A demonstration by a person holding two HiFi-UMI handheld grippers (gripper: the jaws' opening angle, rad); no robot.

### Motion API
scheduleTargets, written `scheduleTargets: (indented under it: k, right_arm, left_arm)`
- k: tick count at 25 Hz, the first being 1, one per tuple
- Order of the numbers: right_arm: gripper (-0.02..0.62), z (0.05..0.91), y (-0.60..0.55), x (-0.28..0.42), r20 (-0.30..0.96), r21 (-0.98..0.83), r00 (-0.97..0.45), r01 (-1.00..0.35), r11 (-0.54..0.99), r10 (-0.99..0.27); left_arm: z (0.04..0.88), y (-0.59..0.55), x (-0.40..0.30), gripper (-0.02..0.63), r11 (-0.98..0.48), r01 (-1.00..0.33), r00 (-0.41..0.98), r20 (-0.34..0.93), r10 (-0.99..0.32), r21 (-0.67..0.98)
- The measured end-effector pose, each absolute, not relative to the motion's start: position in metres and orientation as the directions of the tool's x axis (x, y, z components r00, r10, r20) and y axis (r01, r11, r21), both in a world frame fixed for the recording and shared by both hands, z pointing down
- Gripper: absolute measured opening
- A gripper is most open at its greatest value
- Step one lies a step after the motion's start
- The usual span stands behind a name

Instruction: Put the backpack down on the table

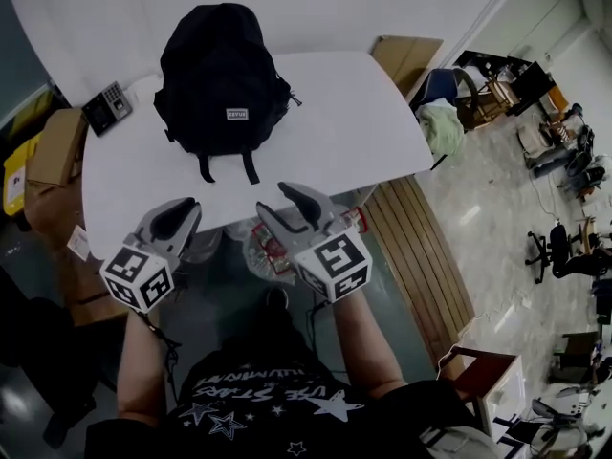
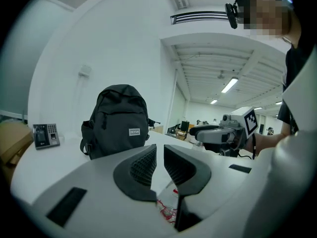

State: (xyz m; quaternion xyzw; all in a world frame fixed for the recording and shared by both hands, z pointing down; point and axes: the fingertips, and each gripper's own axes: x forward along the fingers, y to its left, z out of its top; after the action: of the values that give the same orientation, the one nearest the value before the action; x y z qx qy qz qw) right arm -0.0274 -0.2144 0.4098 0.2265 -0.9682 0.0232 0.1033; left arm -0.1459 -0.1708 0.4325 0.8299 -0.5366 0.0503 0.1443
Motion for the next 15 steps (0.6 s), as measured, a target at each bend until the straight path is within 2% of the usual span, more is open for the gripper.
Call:
scheduleTargets:
  k: [9,11,15]
  right_arm:
    - [0.184,0.404,-0.137,-0.02,0.221,0.014,-0.817,-0.544,0.839,-0.533]
    - [0.139,0.403,-0.122,-0.019,0.221,0.027,-0.8,-0.566,0.824,-0.557]
    - [0.09,0.401,-0.096,-0.013,0.227,0.045,-0.765,-0.61,0.791,-0.603]
  left_arm:
    - [0.423,-0.101,-0.144,0.052,-0.478,-0.86,0.507,0.204,-0.837,0.178]
    - [0.421,-0.088,-0.146,0.054,-0.491,-0.853,0.52,0.198,-0.831,0.18]
    - [0.417,-0.063,-0.142,0.052,-0.532,-0.827,0.56,0.181,-0.809,0.183]
